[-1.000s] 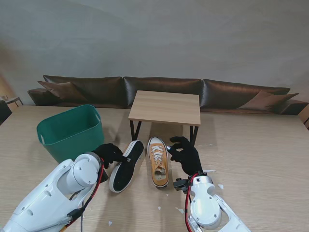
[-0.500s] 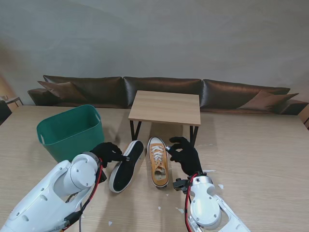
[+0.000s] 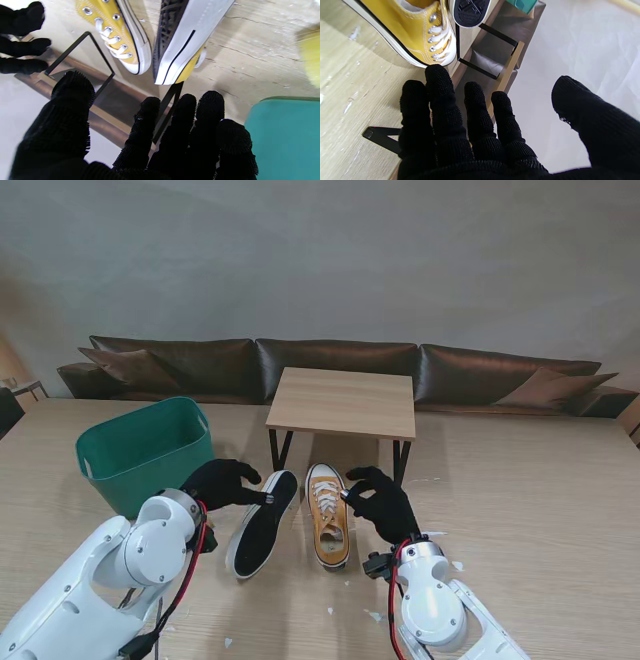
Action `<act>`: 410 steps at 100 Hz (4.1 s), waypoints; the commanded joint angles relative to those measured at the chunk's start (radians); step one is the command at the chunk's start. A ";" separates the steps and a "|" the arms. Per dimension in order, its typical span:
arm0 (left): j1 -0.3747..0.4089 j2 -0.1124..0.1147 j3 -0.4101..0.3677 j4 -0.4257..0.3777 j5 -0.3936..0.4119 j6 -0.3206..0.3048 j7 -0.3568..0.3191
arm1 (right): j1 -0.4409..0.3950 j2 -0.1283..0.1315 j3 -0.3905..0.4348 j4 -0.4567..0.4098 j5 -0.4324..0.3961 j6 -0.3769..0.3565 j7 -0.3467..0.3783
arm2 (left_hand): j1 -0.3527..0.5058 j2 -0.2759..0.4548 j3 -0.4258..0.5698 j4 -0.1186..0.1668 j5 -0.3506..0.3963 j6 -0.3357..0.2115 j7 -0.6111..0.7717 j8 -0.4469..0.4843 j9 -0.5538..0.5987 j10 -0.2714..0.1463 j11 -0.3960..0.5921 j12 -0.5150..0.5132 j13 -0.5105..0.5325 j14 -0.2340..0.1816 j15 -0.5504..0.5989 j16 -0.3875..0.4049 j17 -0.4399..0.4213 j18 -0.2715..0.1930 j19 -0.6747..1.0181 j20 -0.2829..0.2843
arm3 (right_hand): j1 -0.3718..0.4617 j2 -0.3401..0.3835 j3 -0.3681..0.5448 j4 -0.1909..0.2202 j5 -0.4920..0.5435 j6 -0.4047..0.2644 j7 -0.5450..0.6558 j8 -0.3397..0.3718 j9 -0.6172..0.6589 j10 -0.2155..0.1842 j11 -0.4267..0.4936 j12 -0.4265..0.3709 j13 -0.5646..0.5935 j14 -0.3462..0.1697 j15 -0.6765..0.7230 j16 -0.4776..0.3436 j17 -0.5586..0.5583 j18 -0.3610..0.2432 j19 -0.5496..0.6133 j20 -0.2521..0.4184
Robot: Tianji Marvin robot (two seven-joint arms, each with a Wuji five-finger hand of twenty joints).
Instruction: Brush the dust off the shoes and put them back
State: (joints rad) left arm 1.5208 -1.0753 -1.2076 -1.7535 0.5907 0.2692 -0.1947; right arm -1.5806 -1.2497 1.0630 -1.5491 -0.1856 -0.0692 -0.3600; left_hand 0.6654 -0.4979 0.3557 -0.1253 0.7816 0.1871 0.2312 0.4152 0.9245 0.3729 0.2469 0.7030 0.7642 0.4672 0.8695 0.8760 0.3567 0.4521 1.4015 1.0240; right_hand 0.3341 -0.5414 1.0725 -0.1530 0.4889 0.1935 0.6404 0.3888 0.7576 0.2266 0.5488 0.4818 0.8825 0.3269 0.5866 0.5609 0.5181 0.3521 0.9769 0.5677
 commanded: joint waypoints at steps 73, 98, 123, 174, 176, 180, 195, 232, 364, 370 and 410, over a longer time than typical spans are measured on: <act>0.069 -0.036 -0.009 0.049 -0.101 -0.197 0.147 | -0.043 0.154 0.032 -0.063 -0.452 -0.012 0.351 | 0.066 0.050 0.005 0.038 0.007 -0.009 -0.007 0.010 -0.079 -0.018 -0.077 -0.184 -0.203 0.014 -0.486 -0.256 -0.266 -0.020 -0.453 -0.238 | -0.027 -0.168 -0.113 0.033 0.079 -0.339 -0.114 0.145 -0.368 -0.095 0.194 0.193 -0.221 -0.144 0.141 0.053 -0.253 -0.089 -0.089 0.128; 0.076 -0.041 -0.007 0.053 -0.109 -0.195 0.166 | -0.027 0.159 -0.020 -0.048 -0.526 0.041 0.336 | 0.071 0.057 0.000 0.039 0.015 0.000 -0.004 0.012 -0.074 -0.009 -0.075 -0.186 -0.200 0.018 -0.482 -0.250 -0.269 -0.019 -0.465 -0.230 | -0.024 -0.187 -0.104 0.031 0.071 -0.372 -0.116 0.156 -0.350 -0.110 0.226 0.224 -0.184 -0.138 0.197 0.075 -0.229 -0.094 -0.044 0.132; 0.073 -0.040 0.000 0.054 -0.113 -0.176 0.157 | 0.012 0.154 -0.096 -0.002 -0.557 0.120 0.305 | 0.073 0.063 -0.004 0.039 0.021 0.005 -0.002 0.013 -0.069 0.000 -0.073 -0.184 -0.199 0.021 -0.474 -0.244 -0.269 -0.019 -0.468 -0.221 | -0.006 -0.210 -0.067 0.027 0.023 -0.357 -0.104 0.172 -0.253 -0.116 0.241 0.233 -0.096 -0.128 0.257 0.090 -0.179 -0.088 0.051 0.135; 0.072 -0.040 0.001 0.056 -0.112 -0.170 0.159 | 0.116 0.125 -0.288 0.171 -0.675 0.195 0.072 | 0.077 0.072 -0.015 0.041 0.032 0.013 0.004 0.018 -0.060 0.018 -0.062 -0.170 -0.198 0.023 -0.444 -0.224 -0.272 -0.026 -0.459 -0.192 | 0.043 -0.428 0.122 -0.086 0.326 -0.167 0.475 0.456 0.129 -0.189 0.414 0.320 0.230 -0.245 0.527 0.134 0.045 -0.088 0.311 0.072; 0.072 -0.041 0.001 0.056 -0.112 -0.170 0.160 | 0.121 0.125 -0.297 0.179 -0.684 0.198 0.062 | 0.077 0.072 -0.015 0.041 0.033 0.012 0.004 0.019 -0.059 0.019 -0.061 -0.169 -0.199 0.022 -0.443 -0.223 -0.273 -0.025 -0.458 -0.191 | 0.044 -0.437 0.123 -0.104 0.347 -0.168 0.509 0.457 0.157 -0.197 0.430 0.334 0.252 -0.256 0.548 0.137 0.063 -0.091 0.324 0.070; 0.072 -0.041 0.001 0.056 -0.112 -0.169 0.161 | 0.132 0.124 -0.312 0.195 -0.696 0.202 0.043 | 0.077 0.072 -0.016 0.041 0.033 0.014 0.004 0.019 -0.061 0.019 -0.062 -0.167 -0.201 0.023 -0.441 -0.222 -0.274 -0.027 -0.458 -0.190 | 0.046 -0.442 0.124 -0.137 0.394 -0.180 0.580 0.469 0.215 -0.207 0.467 0.364 0.300 -0.271 0.600 0.149 0.095 -0.093 0.354 0.072; 0.075 -0.041 0.000 0.055 -0.108 -0.169 0.165 | 0.159 0.132 -0.341 0.227 -0.735 0.174 0.025 | 0.078 0.074 -0.017 0.042 0.037 0.015 0.007 0.021 -0.062 0.020 -0.062 -0.163 -0.204 0.022 -0.439 -0.220 -0.276 -0.027 -0.459 -0.186 | 0.019 -0.283 0.132 -0.105 0.533 -0.193 0.726 0.548 0.351 -0.237 0.541 0.464 0.414 -0.296 0.748 0.176 0.183 -0.108 0.453 0.101; 0.066 -0.044 0.003 0.071 -0.106 -0.190 0.181 | 0.093 0.136 -0.224 0.180 -0.673 -0.012 0.044 | 0.082 0.086 -0.018 0.043 0.052 0.033 0.013 0.027 -0.061 0.028 -0.066 -0.159 -0.205 0.023 -0.433 -0.216 -0.277 -0.026 -0.455 -0.179 | 0.053 -0.145 0.216 -0.082 0.647 -0.027 0.715 0.693 0.479 -0.206 0.445 0.495 0.429 -0.266 0.876 0.292 0.391 -0.156 0.525 0.173; -0.081 0.001 0.116 0.150 -0.002 -0.483 0.052 | -0.107 0.075 0.145 -0.356 0.115 0.219 0.298 | -0.052 -0.121 0.239 0.001 -0.400 -0.079 -0.223 -0.241 -0.563 -0.150 -0.215 -0.441 -0.571 -0.264 -0.809 -0.535 -0.382 -0.296 -1.268 -0.450 | 0.154 -0.265 0.288 -0.064 0.742 0.132 0.620 0.799 0.553 -0.076 0.413 0.564 0.422 -0.165 1.037 0.397 0.467 -0.011 0.601 0.307; -0.096 -0.001 0.129 0.161 -0.006 -0.491 0.055 | -0.111 0.075 0.153 -0.372 0.134 0.223 0.301 | -0.056 -0.119 0.238 0.000 -0.413 -0.075 -0.225 -0.251 -0.574 -0.149 -0.214 -0.447 -0.582 -0.277 -0.814 -0.548 -0.387 -0.314 -1.285 -0.475 | 0.155 -0.264 0.287 -0.064 0.742 0.132 0.619 0.801 0.553 -0.075 0.413 0.565 0.422 -0.166 1.037 0.396 0.465 -0.010 0.602 0.308; -0.198 -0.021 0.219 0.229 -0.146 -0.549 0.059 | -0.114 0.065 0.161 -0.433 0.193 0.229 0.279 | -0.077 -0.135 0.236 -0.006 -0.361 -0.062 -0.182 -0.237 -0.541 -0.136 -0.200 -0.446 -0.545 -0.243 -0.785 -0.545 -0.360 -0.294 -1.276 -0.501 | 0.159 -0.257 0.280 -0.063 0.740 0.135 0.615 0.805 0.545 -0.070 0.412 0.567 0.422 -0.161 1.030 0.392 0.454 -0.012 0.602 0.312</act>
State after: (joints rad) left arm 1.3342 -1.0845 -0.9961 -1.5172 0.4521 -0.2740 -0.1009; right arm -1.6970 -1.1730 1.2305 -1.9577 0.0036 0.1644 -0.0843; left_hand 0.6324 -0.5745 0.5946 -0.1152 0.4029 0.1272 0.0405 0.1722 0.3813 0.2398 0.0430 0.2618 0.2388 0.2156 0.0684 0.3336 -0.0075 0.1758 0.1446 0.5318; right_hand 0.3656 -0.8535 1.2128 -0.2982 1.0909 0.1366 1.0070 1.0415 1.2794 0.2951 0.9724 1.0362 1.3221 0.2996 1.6018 0.9481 0.6489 0.3428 1.5019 0.8471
